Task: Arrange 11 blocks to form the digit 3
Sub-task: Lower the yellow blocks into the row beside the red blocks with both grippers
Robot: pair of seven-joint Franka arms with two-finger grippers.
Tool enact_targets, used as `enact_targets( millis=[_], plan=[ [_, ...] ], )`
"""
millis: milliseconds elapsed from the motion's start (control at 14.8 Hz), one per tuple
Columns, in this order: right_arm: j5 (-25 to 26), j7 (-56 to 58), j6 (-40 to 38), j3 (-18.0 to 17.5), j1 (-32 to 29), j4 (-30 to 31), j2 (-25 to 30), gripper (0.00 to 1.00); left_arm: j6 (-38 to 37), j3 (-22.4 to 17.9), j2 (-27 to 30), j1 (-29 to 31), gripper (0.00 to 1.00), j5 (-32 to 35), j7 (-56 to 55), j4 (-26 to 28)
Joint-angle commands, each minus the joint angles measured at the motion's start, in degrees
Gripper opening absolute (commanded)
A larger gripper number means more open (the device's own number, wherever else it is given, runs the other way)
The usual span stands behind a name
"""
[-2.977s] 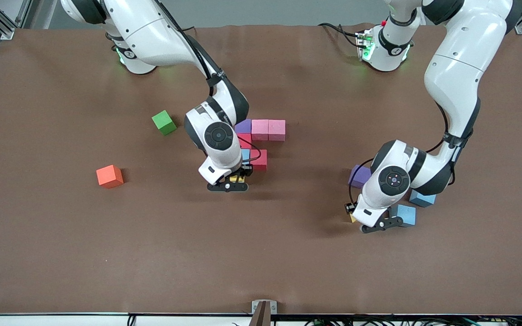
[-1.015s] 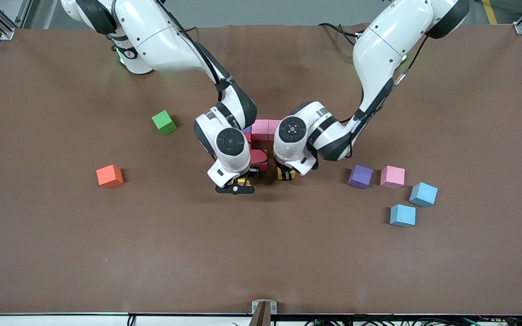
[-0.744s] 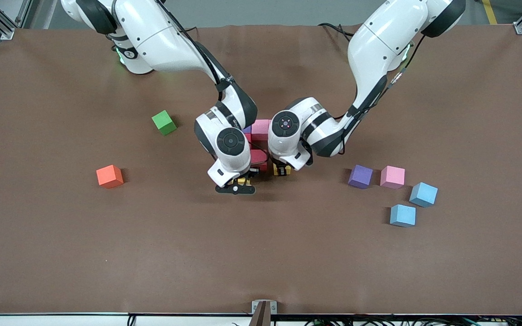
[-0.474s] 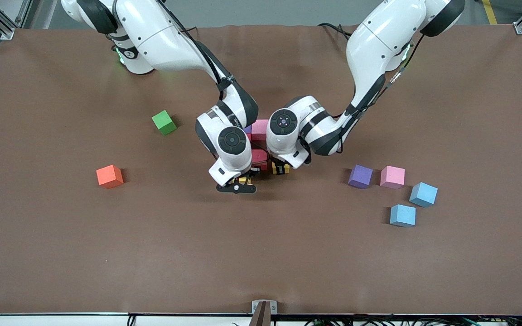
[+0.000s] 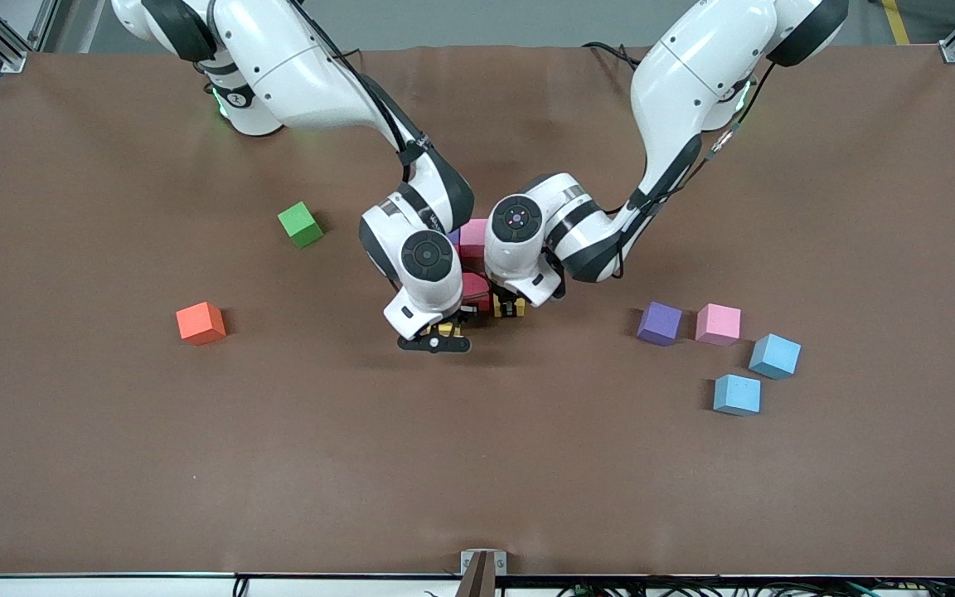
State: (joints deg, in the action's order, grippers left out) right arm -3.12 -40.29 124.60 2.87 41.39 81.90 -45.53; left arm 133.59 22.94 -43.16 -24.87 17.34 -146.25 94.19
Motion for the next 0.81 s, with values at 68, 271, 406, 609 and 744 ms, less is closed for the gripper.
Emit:
enact_targets(
  millis=[68, 271, 406, 609, 744],
  plan=[
    [-0.4, -1.7, -0.5, 0.3, 0.6, -0.2, -0.1, 0.03, 2.0, -0.4, 0.7, -0.7, 0.38, 1.4, -1.1, 1.5],
    [-0.3, -0.9, -0.5, 0.3, 0.5, -0.2, 0.1, 0.03, 2.0, -0.4, 0.7, -0.7, 0.38, 1.4, -1.1, 1.5],
    [-0.2, -0.6, -0.4, 0.4, 0.3, -0.2, 0.1, 0.03, 2.0, -0.4, 0.7, -0.7, 0.38, 1.5, -1.0, 1.7],
    [0.1, -0.6, -0.2, 0.4, -0.2, -0.5, 0.1, 0.03, 2.0, -0.4, 1.0, -0.5, 0.38, 1.6, -0.4, 2.7],
    [0.3, -0.1, -0.2, 0.4, -0.3, -0.6, 0.1, 0.03, 2.0, -0.4, 1.1, -0.4, 0.38, 2.1, -0.4, 3.1]
  ],
)
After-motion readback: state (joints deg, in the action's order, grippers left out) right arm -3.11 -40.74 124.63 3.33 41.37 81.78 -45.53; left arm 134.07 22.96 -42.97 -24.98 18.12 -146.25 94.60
